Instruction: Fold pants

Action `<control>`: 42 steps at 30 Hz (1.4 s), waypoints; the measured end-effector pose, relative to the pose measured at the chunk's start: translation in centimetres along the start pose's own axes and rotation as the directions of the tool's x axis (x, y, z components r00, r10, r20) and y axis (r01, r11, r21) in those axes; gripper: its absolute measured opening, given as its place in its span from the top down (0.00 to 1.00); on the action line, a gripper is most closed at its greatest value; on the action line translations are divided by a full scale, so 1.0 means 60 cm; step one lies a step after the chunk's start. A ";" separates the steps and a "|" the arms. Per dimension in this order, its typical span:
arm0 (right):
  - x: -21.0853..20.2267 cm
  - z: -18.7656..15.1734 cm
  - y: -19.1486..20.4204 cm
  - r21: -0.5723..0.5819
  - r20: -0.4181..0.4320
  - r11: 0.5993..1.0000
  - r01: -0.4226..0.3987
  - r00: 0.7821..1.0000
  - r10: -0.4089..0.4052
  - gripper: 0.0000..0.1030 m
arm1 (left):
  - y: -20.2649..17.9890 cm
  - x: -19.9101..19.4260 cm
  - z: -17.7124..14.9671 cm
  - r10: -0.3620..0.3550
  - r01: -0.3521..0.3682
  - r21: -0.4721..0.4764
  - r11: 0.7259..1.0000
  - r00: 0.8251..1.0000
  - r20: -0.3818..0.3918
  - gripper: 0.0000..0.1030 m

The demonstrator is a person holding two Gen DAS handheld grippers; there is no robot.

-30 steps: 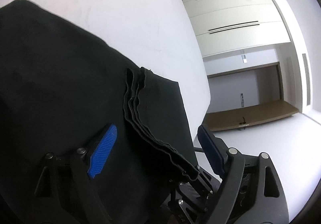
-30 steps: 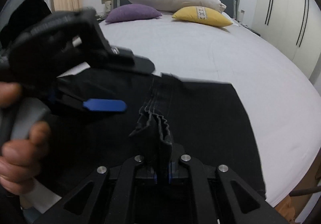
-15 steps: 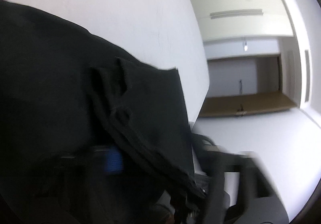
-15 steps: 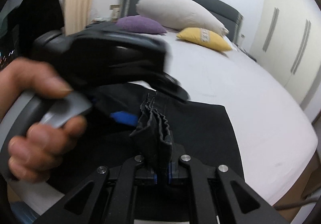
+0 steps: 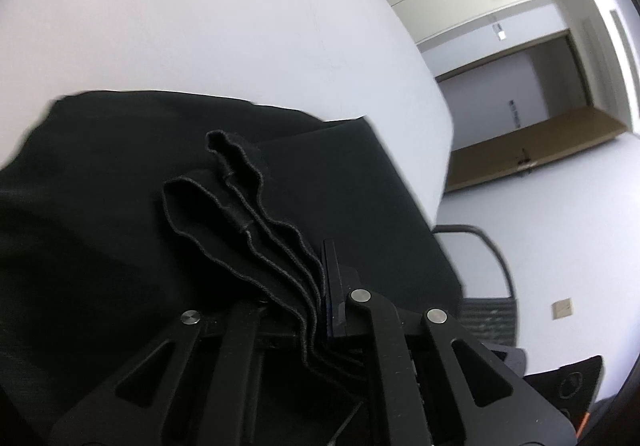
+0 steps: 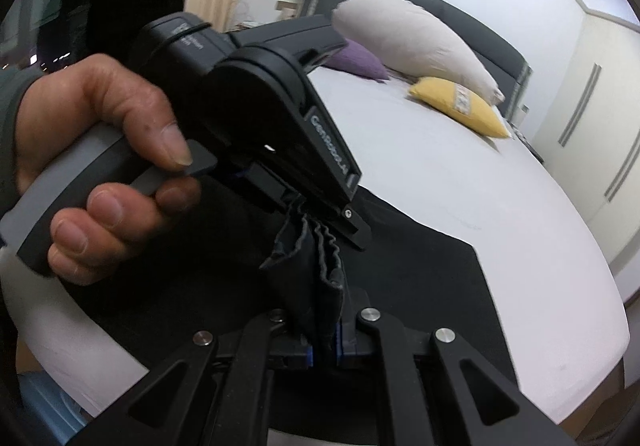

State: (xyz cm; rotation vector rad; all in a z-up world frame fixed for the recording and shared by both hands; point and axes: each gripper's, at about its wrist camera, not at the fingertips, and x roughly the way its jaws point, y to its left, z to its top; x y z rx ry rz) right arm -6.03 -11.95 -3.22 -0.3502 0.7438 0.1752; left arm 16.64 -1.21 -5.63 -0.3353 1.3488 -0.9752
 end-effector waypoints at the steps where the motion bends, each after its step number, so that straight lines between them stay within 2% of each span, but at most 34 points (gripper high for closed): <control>1: 0.003 0.003 0.010 -0.012 -0.003 1.000 -0.007 1.000 0.007 0.92 | 0.008 -0.009 -0.003 0.019 -0.019 0.007 1.000 1.000 -0.004 0.95; 8: 0.028 0.003 0.080 -0.077 -0.061 0.994 -0.073 0.996 0.068 0.92 | 0.044 -0.024 -0.041 0.112 -0.111 0.027 0.993 0.994 -0.013 0.95; 15: 0.036 0.005 0.098 -0.102 -0.090 0.990 -0.099 0.992 0.090 0.92 | 0.058 -0.028 -0.055 0.112 -0.112 0.009 0.994 0.994 -0.001 0.94; 26: 0.062 0.008 0.086 -0.093 -0.130 0.989 -0.113 0.986 0.100 0.92 | 0.076 -0.042 -0.063 0.132 -0.132 0.023 0.991 0.991 0.003 0.94; 30: 0.075 -0.001 0.095 -0.104 -0.156 0.987 -0.125 0.982 0.107 0.88 | 0.070 -0.034 -0.064 0.150 -0.150 0.019 0.989 0.989 0.005 0.93; 33: 0.080 -0.004 0.084 -0.057 -0.145 0.990 -0.130 0.982 0.121 0.87 | 0.073 -0.041 -0.066 0.161 -0.161 0.002 0.987 0.987 0.017 0.92; 35: 0.080 -0.007 0.068 0.004 -0.142 0.989 -0.146 0.979 0.145 0.83 | 0.076 -0.056 -0.070 0.192 -0.192 0.000 0.981 0.981 0.029 0.88; 36: 0.080 -0.009 0.064 0.013 -0.140 0.989 -0.145 0.979 0.145 0.77 | 0.077 -0.062 -0.071 0.204 -0.204 -0.005 0.979 0.978 0.034 0.87; 39: 0.073 -0.013 0.053 0.028 -0.142 0.987 -0.157 0.977 0.159 0.68 | 0.081 -0.081 -0.076 0.245 -0.244 -0.016 0.970 0.969 0.044 0.83; 41: 0.063 -0.015 0.040 0.060 -0.152 0.975 -0.212 0.964 0.219 0.67 | 0.078 -0.093 -0.081 0.326 -0.326 -0.009 0.945 0.944 0.056 0.84; 42: 0.055 -0.017 0.029 0.086 -0.160 0.962 -0.259 0.950 0.270 0.65 | 0.076 -0.099 -0.083 0.359 -0.360 -0.011 0.933 0.931 0.066 0.84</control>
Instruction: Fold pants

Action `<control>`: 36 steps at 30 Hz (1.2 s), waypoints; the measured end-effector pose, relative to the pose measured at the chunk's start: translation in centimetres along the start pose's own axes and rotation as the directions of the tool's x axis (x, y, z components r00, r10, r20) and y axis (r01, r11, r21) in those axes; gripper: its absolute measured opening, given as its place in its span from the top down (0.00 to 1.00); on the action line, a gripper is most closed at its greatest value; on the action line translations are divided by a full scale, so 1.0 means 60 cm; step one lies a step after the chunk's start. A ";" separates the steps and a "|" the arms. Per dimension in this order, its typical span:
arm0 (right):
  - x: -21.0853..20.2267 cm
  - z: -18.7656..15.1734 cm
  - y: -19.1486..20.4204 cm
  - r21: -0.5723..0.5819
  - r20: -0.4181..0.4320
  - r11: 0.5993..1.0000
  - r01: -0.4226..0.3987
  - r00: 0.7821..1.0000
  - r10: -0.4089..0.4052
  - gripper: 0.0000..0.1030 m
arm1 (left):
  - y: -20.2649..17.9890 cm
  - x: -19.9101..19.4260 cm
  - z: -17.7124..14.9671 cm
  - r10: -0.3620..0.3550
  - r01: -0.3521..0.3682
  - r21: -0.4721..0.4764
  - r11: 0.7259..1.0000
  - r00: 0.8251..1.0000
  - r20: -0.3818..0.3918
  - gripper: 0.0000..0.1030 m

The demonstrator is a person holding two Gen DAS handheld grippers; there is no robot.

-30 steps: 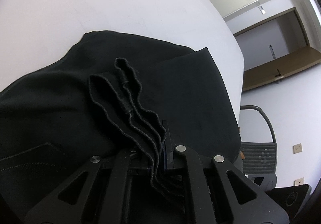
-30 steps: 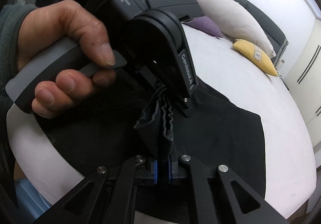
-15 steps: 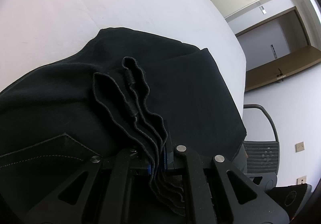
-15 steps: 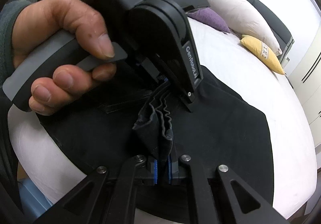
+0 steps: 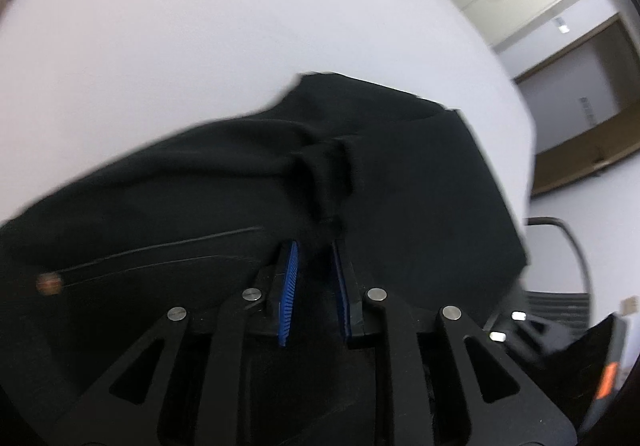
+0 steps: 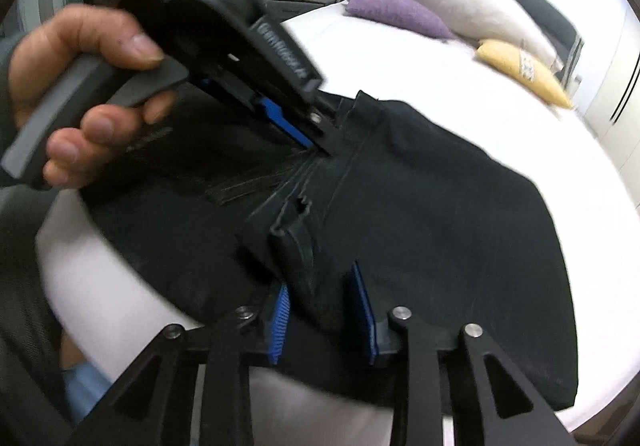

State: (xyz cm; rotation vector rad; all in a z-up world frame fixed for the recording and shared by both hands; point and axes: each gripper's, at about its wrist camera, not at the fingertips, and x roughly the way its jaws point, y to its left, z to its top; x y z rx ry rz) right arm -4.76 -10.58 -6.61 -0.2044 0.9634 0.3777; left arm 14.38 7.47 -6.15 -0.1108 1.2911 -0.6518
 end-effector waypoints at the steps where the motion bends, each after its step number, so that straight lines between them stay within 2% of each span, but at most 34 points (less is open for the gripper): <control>1: -0.012 -0.002 -0.013 0.028 -0.005 0.998 -0.058 0.998 0.058 0.65 | -0.002 -0.009 -0.001 0.027 -0.026 -0.002 1.000 0.999 0.018 0.84; 3: -0.037 -0.006 -0.050 0.093 0.014 0.982 -0.164 0.986 0.164 0.65 | -0.018 -0.030 0.001 0.032 -0.033 0.004 0.999 0.997 0.067 0.84; 5: -0.063 -0.009 -0.114 0.199 0.071 0.949 -0.245 0.969 0.236 0.65 | -0.043 -0.045 0.004 -0.016 0.014 0.020 1.000 0.994 0.111 0.84; 7: -0.080 -0.005 -0.201 0.322 0.136 0.886 -0.334 0.942 0.306 0.65 | -0.081 -0.047 0.007 -0.073 0.066 0.055 0.996 0.987 0.142 0.84; 9: -0.087 0.004 -0.292 0.412 0.221 0.816 -0.406 0.913 0.343 0.64 | -0.119 -0.029 0.007 -0.109 0.096 0.098 0.991 0.985 0.132 0.84; 10: -0.080 0.012 -0.342 0.450 0.268 0.761 -0.467 0.883 0.384 0.63 | -0.131 -0.014 0.007 -0.114 0.101 0.112 0.989 0.987 0.117 0.84; 13: -0.033 0.035 -0.435 0.536 0.311 0.652 -0.536 0.844 0.437 0.59 | -0.147 0.046 -0.012 -0.105 0.101 0.099 0.990 0.994 0.039 0.84; 14: -0.001 0.043 -0.465 0.559 0.323 0.605 -0.567 0.821 0.471 0.59 | -0.149 0.060 -0.021 -0.103 0.101 0.091 0.991 0.994 0.017 0.84; 15: 0.020 0.047 -0.479 0.577 0.326 0.583 -0.572 0.816 0.477 0.59 | -0.150 0.074 -0.033 -0.097 0.097 0.087 0.991 0.995 -0.003 0.84; 16: 0.040 0.049 -0.487 0.590 0.330 0.560 -0.581 0.807 0.490 0.59 | -0.152 0.080 -0.045 -0.091 0.090 0.094 0.991 0.996 0.005 0.84; 17: 0.070 0.052 -0.496 0.604 0.335 0.516 -0.608 0.781 0.528 0.59 | -0.155 0.079 -0.055 -0.086 0.082 0.107 0.991 0.996 0.033 0.84; 18: 0.095 0.054 -0.500 0.614 0.329 0.491 -0.618 0.766 0.553 0.59 | -0.157 0.079 -0.062 -0.080 0.074 0.117 0.990 0.996 0.048 0.84; 20: 0.147 0.047 -0.495 0.646 0.254 0.505 -0.573 0.785 0.566 0.59 | -0.161 0.083 -0.073 -0.088 0.082 0.100 0.992 0.995 0.055 0.84; 22: 0.167 0.029 -0.488 0.652 0.199 0.524 -0.548 0.791 0.579 0.70 | -0.159 0.087 -0.077 -0.114 0.110 0.067 0.992 0.992 0.050 0.84; 23: 0.165 0.019 -0.488 0.649 0.204 0.527 -0.549 0.793 0.575 0.77 | -0.159 0.090 -0.076 -0.122 0.119 0.063 0.991 0.991 0.046 0.84; 25: 0.152 -0.002 -0.489 0.658 0.215 0.508 -0.557 0.785 0.581 0.77 | -0.163 0.093 -0.077 -0.128 0.125 0.068 0.990 0.991 0.042 0.84; 26: 0.142 -0.016 -0.483 0.653 0.204 0.512 -0.558 0.781 0.591 0.77 | -0.165 0.095 -0.076 -0.129 0.126 0.070 0.990 0.991 0.043 0.84; 30: 0.100 -0.052 -0.452 0.603 0.149 0.557 -0.571 0.766 0.625 0.77 | -0.164 0.096 -0.085 -0.137 0.133 0.064 0.989 0.989 0.053 0.84; 33: 0.063 -0.080 -0.427 0.546 0.070 0.636 -0.545 0.786 0.614 0.77 | -0.167 0.090 -0.095 -0.140 0.136 0.077 0.988 0.989 0.044 0.84; 34: 0.044 -0.088 -0.425 0.528 0.043 0.664 -0.529 0.798 0.601 0.77 | -0.144 0.084 -0.083 -0.135 0.132 0.086 0.988 0.990 0.039 0.84; 36: 0.017 -0.107 -0.442 0.522 0.030 0.683 -0.511 0.811 0.584 0.78 | -0.145 0.070 -0.078 -0.094 0.090 0.109 0.990 0.995 0.033 0.84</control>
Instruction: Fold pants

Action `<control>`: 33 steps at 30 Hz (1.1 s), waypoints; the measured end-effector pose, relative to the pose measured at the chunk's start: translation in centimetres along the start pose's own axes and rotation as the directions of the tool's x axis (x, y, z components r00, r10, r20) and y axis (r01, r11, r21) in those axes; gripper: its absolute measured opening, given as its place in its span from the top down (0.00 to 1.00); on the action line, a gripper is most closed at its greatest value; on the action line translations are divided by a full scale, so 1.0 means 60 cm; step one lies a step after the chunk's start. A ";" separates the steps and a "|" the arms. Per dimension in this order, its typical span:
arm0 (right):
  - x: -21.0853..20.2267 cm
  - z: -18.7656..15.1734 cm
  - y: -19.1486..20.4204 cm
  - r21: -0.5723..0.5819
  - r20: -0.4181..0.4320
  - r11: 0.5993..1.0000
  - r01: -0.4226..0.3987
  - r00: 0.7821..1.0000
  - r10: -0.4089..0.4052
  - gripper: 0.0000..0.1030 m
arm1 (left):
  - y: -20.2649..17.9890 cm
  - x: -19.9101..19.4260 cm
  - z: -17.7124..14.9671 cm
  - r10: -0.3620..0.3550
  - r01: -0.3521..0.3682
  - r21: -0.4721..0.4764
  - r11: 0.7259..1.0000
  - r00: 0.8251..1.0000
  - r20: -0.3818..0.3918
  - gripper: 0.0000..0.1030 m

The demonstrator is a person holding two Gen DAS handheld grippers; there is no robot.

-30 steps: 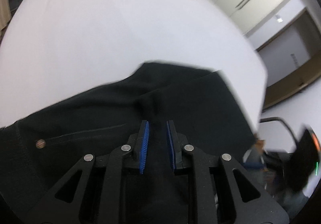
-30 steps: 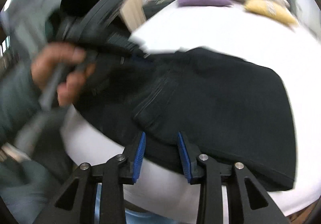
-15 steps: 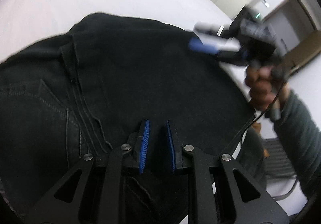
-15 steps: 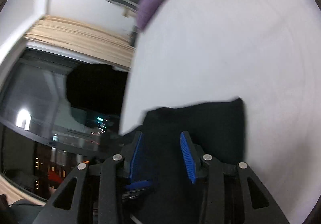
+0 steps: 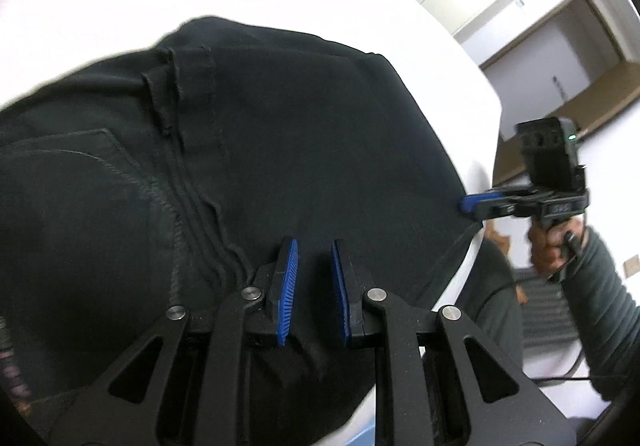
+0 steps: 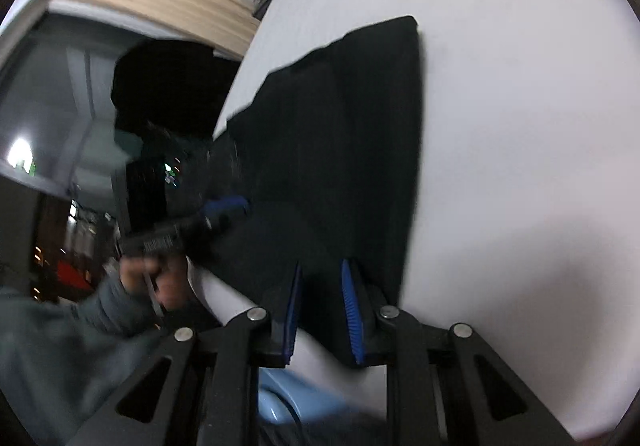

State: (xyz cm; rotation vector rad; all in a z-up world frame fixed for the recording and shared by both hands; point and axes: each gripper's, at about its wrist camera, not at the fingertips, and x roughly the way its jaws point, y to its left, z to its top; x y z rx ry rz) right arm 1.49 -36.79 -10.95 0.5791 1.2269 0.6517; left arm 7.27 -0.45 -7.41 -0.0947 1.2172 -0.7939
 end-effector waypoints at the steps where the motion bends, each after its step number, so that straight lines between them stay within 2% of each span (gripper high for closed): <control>1: -0.010 -0.004 0.004 -0.008 0.002 1.000 0.009 1.000 -0.009 0.78 | -0.001 -0.008 0.001 0.021 -0.021 0.008 1.000 1.000 0.008 0.84; 2: -0.024 -0.005 0.014 -0.027 0.012 0.999 0.032 0.999 -0.032 0.77 | -0.009 -0.016 0.010 0.015 -0.015 0.012 1.000 1.000 0.026 0.84; 4: -0.035 0.003 0.025 -0.043 0.068 0.999 0.026 0.997 -0.023 0.73 | -0.033 -0.021 0.040 -0.061 0.059 0.020 0.998 0.996 0.071 0.84; 6: -0.039 0.018 0.038 -0.042 0.159 0.997 -0.068 0.984 0.074 0.72 | -0.067 -0.001 0.068 -0.121 0.118 0.046 0.992 0.990 0.070 0.84; 8: -0.014 0.036 0.047 -0.027 0.200 0.992 -0.126 0.971 0.129 0.66 | -0.100 0.042 0.075 -0.187 0.185 0.084 0.979 0.982 0.015 0.83; 9: 0.006 0.037 0.044 -0.011 0.192 0.992 -0.129 0.973 0.129 0.65 | -0.104 0.071 0.071 -0.186 0.187 0.078 0.979 0.982 -0.029 0.83; 10: 0.029 0.039 0.039 0.014 0.165 0.992 -0.127 0.979 0.123 0.65 | -0.099 0.105 0.058 -0.147 0.151 0.057 0.987 0.986 -0.078 0.84; 11: 0.066 0.034 0.024 0.055 0.102 0.993 -0.101 0.990 0.095 0.65 | -0.090 0.123 0.044 -0.135 0.140 0.049 0.989 0.986 -0.094 0.84; 12: 0.088 0.025 0.021 0.068 0.065 0.995 -0.072 0.996 0.068 0.67 | -0.080 0.122 0.028 -0.162 0.165 0.050 0.985 0.985 -0.056 0.84; 13: 0.098 0.011 0.013 0.055 0.066 0.998 -0.042 0.997 0.039 0.74 | -0.068 0.117 0.015 -0.186 0.188 0.038 0.982 0.981 -0.047 0.84; 15: 0.083 -0.005 -0.006 0.097 0.098 0.992 -0.076 0.993 0.066 0.96 | -0.054 0.098 -0.001 -0.201 0.203 0.037 0.979 0.979 -0.041 0.84; 16: 0.071 -0.013 -0.020 0.131 0.108 0.989 -0.069 0.993 0.055 1.00 | -0.050 0.091 -0.006 -0.198 0.200 0.046 0.979 0.979 -0.038 0.84; 19: 0.026 -0.032 -0.027 0.151 0.152 0.988 -0.026 0.988 0.003 1.00 | -0.035 0.081 -0.018 -0.188 0.189 0.057 0.980 0.982 -0.023 0.84; 20: 0.007 -0.034 -0.019 0.158 0.184 0.987 -0.023 0.983 -0.007 0.98 | -0.033 0.077 -0.027 -0.184 0.184 0.057 0.981 0.983 -0.015 0.84; 21: -0.022 -0.031 -0.024 0.156 0.225 0.987 -0.047 0.974 0.010 0.90 | -0.027 0.073 -0.040 -0.179 0.179 0.055 0.982 0.984 -0.004 0.84; 23: -0.033 -0.021 0.014 0.096 0.301 0.986 -0.135 0.948 0.100 0.82 | -0.015 0.072 -0.050 -0.193 0.192 0.021 0.981 0.981 0.017 0.84; 25: -0.008 0.008 0.054 0.037 0.311 0.978 -0.207 0.932 0.185 0.67 | -0.014 0.072 -0.052 -0.189 0.189 0.011 0.982 0.982 0.025 0.84; 26: 0.021 0.023 0.069 0.023 0.281 0.975 -0.220 0.938 0.205 0.58 | -0.016 0.071 -0.053 -0.178 0.178 0.017 0.984 0.984 0.027 0.84; 27: 0.048 0.036 0.077 0.016 0.246 0.978 -0.206 0.949 0.196 0.52 | -0.017 0.071 -0.055 -0.168 0.168 0.022 0.986 0.985 0.030 0.84; 29: 0.115 0.049 0.070 0.044 0.169 0.988 -0.148 0.976 0.139 0.44 | -0.028 0.057 -0.056 -0.166 0.165 0.012 0.986 0.985 0.041 0.84; 30: 0.138 0.050 0.060 0.064 0.139 0.991 -0.118 0.984 0.108 0.50 | -0.024 0.055 -0.059 -0.167 0.167 -0.002 0.986 0.985 0.050 0.84; 31: 0.151 0.049 0.043 0.082 0.122 0.994 -0.071 0.991 0.060 0.63 | -0.019 0.050 -0.063 -0.156 0.157 -0.016 0.987 0.986 0.059 0.84; 32: 0.145 0.044 0.029 0.099 0.144 0.994 -0.035 0.989 0.021 0.97 | -0.025 0.043 -0.071 -0.145 0.147 -0.020 0.989 0.987 0.070 0.84; 33: 0.133 0.040 0.011 0.149 0.147 0.987 -0.057 0.989 0.034 1.00 | -0.022 0.028 -0.078 -0.125 0.128 -0.030 0.991 0.988 0.092 0.84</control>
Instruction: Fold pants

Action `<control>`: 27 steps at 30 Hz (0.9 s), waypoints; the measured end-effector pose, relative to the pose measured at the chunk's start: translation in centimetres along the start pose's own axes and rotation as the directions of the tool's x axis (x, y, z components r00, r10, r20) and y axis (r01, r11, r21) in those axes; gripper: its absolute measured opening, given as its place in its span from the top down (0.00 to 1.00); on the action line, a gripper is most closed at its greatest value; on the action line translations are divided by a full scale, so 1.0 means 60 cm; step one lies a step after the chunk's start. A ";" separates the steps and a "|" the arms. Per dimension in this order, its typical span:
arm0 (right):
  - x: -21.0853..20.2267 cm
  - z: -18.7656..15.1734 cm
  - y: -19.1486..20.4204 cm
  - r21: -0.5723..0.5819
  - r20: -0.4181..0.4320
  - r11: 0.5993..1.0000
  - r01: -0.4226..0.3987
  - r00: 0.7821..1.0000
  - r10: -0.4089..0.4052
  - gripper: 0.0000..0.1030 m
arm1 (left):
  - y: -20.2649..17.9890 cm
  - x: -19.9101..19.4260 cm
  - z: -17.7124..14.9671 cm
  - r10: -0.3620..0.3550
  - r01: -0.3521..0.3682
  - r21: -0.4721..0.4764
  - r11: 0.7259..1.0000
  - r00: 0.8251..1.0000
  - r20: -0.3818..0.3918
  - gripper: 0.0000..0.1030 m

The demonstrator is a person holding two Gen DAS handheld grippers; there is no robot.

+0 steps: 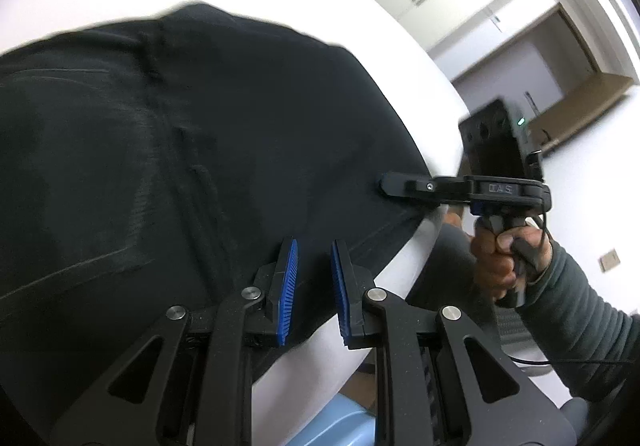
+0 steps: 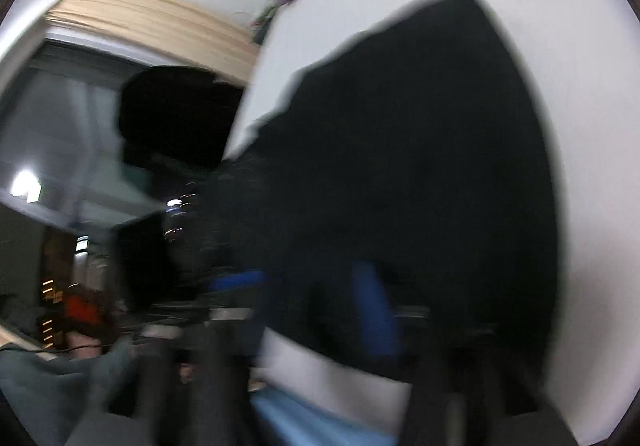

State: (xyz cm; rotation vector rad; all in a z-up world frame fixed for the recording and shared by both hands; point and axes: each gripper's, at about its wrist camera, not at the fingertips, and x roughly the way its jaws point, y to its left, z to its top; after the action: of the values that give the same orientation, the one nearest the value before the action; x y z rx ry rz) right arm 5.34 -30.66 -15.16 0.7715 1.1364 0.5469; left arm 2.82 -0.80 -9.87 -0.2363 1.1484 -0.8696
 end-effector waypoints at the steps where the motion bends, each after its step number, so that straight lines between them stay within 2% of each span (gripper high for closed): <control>1: -0.023 -0.003 -0.014 0.048 0.019 0.999 -0.004 1.000 0.004 1.00 | 0.003 -0.018 -0.005 0.013 -0.013 -0.019 1.000 1.000 0.024 0.84; 2: -0.049 -0.006 -0.016 0.048 0.049 0.997 0.053 0.997 -0.055 0.99 | 0.006 -0.038 -0.008 0.028 -0.026 -0.041 0.999 0.998 0.048 0.84; 3: -0.065 -0.010 -0.016 0.050 0.069 0.995 0.086 0.994 -0.090 0.95 | 0.008 -0.063 -0.014 0.052 -0.047 -0.068 0.997 0.996 0.079 0.84; 4: -0.084 -0.015 -0.012 0.061 0.098 0.994 0.089 0.991 -0.095 0.91 | 0.012 -0.096 -0.022 0.055 -0.044 -0.091 0.995 0.990 0.126 0.84; 6: -0.116 -0.024 0.006 0.073 0.181 0.997 0.019 0.983 -0.032 0.76 | 0.022 -0.161 -0.045 0.066 -0.037 -0.128 0.991 0.972 0.227 0.83; 7: -0.124 -0.028 0.021 0.060 0.216 0.998 -0.022 0.976 0.008 0.72 | 0.031 -0.196 -0.061 0.092 -0.050 -0.153 0.987 0.954 0.284 0.82; 9: -0.112 -0.022 0.056 0.027 0.256 0.994 -0.109 0.962 0.098 0.50 | 0.053 -0.245 -0.091 0.156 -0.076 -0.224 0.972 0.919 0.362 0.59; 10: -0.100 -0.016 0.070 0.018 0.260 0.990 -0.139 0.957 0.130 0.43 | 0.067 -0.268 -0.111 0.193 -0.083 -0.274 0.958 0.894 0.405 0.22; 11: -0.081 -0.008 0.084 0.012 0.257 0.987 -0.161 0.954 0.153 0.29 | 0.079 -0.288 -0.137 0.242 -0.089 -0.331 0.939 0.855 0.459 0.05; 12: -0.082 -0.003 0.077 0.008 0.250 0.984 -0.176 0.953 0.169 0.22 | 0.092 -0.308 -0.160 0.294 -0.091 -0.386 0.918 0.810 0.507 0.04; 13: -0.061 0.005 0.085 0.005 0.240 0.982 -0.189 0.954 0.183 0.22 | 0.107 -0.320 -0.180 0.329 -0.085 -0.435 0.896 0.786 0.523 0.04; 14: -0.032 0.015 0.097 0.001 0.218 0.980 -0.197 0.957 0.192 0.22 | 0.122 -0.323 -0.192 0.336 -0.071 -0.467 0.882 0.788 0.515 0.04; 15: -0.010 0.016 0.108 0.000 0.204 0.980 -0.199 0.959 0.195 0.22 | 0.139 -0.323 -0.201 0.336 -0.050 -0.500 0.865 0.798 0.501 0.04; 17: 0.039 0.033 0.123 0.004 0.171 0.978 -0.208 0.964 0.204 0.22 | 0.172 -0.322 -0.217 0.346 0.003 -0.578 0.816 0.798 0.493 0.04; 20: 0.080 0.036 0.129 0.018 0.164 0.973 -0.232 0.960 0.226 0.22 | 0.209 -0.321 -0.218 0.336 0.040 -0.622 0.782 0.813 0.475 0.04; 22: 0.085 0.039 0.131 0.022 0.168 0.967 -0.255 0.954 0.247 0.22 | 0.225 -0.308 -0.224 0.333 0.073 -0.655 0.752 0.817 0.472 0.04; 27: 0.097 0.055 0.143 0.012 0.158 0.962 -0.274 0.950 0.269 0.22 | 0.294 -0.307 -0.214 0.276 0.171 -0.694 0.700 0.831 0.483 0.05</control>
State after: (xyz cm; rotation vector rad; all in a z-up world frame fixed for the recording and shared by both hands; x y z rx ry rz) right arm 10.39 -21.84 -11.19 0.9915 0.9024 0.6859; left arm -2.37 27.14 -12.70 -1.0426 0.8677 -0.1983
